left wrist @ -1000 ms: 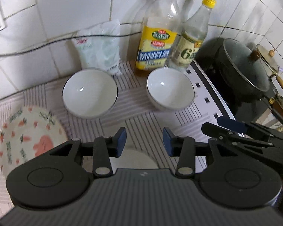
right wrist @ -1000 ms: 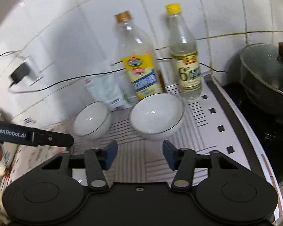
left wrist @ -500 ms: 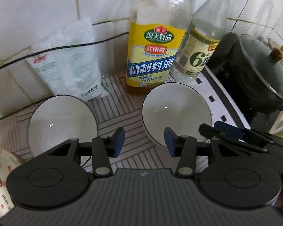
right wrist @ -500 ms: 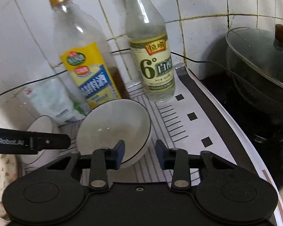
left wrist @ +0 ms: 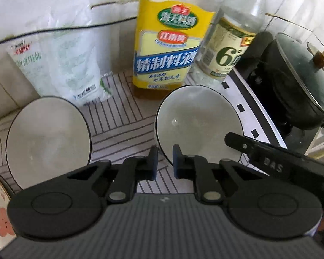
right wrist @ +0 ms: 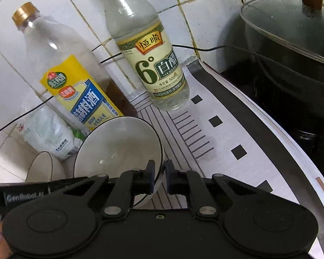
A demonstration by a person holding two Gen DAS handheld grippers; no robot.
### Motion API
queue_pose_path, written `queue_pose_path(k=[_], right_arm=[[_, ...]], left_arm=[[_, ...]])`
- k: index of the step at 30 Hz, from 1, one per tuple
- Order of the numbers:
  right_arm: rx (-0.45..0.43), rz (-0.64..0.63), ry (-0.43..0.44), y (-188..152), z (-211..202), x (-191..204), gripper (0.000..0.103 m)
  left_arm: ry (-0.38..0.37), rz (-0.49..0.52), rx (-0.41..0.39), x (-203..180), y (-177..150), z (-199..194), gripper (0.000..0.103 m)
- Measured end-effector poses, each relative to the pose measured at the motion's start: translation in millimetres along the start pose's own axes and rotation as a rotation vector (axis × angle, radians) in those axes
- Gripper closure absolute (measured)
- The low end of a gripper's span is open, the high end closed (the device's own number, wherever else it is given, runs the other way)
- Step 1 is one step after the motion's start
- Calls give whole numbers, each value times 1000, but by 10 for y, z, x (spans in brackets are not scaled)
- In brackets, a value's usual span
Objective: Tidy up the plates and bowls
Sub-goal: 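Move the left gripper to the white bowl by the bottles and grasp its rim, then carry the bowl with the left gripper and lower it into the first bowl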
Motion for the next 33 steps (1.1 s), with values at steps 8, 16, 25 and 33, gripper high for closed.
queue_pose_path(k=[8,16,25,33], right_arm=[[27,-2,20,2,-121,33,92],[7,-25,118,100,-543,269,90],[-10,-47,224,175,-1114,615,89],[-1,-54,289,56,-1429,817,88]], left_arm=[[-2,-5,19,-32,-41,-138,90],[-12,22,-11,-11,0,-656,90],[13,36,-40,-8,3,-1380,90],[41,43,-35,77,-114,-1828,90]])
Point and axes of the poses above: each gripper's, at about its wrist camera, not at the fingertips, and z roughly the way its jaws point, x to its left, y to its top, the point moved 10 cm from there along z, roughly the way its jaws point, and after that the axes turned 13 degrees about -x, right-handed, at the moved point
